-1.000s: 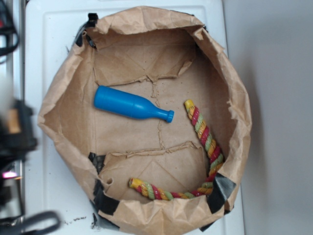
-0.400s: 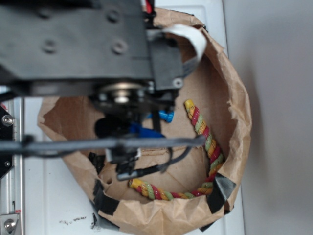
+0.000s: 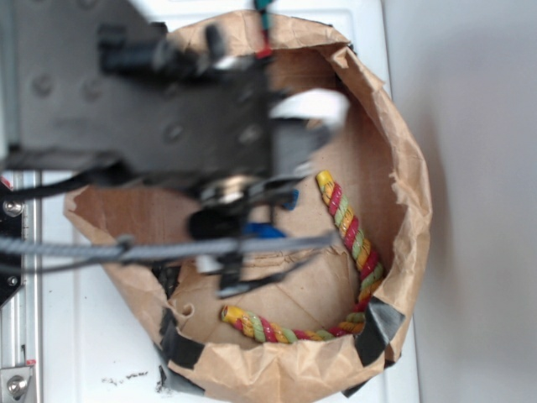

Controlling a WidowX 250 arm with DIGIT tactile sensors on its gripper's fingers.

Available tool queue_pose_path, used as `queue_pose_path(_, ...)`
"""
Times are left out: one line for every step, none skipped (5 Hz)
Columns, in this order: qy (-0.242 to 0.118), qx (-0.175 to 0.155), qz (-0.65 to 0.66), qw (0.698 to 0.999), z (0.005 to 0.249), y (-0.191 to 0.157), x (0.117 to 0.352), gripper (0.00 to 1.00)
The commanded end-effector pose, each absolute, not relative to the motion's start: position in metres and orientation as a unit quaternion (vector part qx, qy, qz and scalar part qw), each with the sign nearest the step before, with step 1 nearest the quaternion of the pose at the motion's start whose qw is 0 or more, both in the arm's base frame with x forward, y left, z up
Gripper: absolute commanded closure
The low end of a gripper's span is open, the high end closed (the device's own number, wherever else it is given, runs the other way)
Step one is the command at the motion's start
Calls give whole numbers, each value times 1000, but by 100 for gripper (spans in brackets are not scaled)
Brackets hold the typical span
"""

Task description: Grab the multicolored rope.

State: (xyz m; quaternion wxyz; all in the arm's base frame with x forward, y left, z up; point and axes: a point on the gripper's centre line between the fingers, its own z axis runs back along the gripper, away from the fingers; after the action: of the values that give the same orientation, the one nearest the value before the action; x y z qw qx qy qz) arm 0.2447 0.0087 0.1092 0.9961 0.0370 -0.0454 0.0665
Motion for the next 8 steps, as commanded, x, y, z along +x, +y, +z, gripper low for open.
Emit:
queue_pose_path(-80,56,105,990,130,-6,235,0)
queue_pose_path(-80,56,105,990,130,-6,235,0)
queue_pose_path(-80,56,105,990,130,-6,235,0)
queue_pose_path(-111,34,54,992,112,-7,243,0)
queue_pose_path(-115,43,44,991,87,-2,271,0)
queue_pose_path(-131,49,28,990,75,-4,284,0)
queue_pose_path(-125,23,-7,992,67,-18,294,0)
queue_pose_path(-120,10,-41,992,64,-39,292,0)
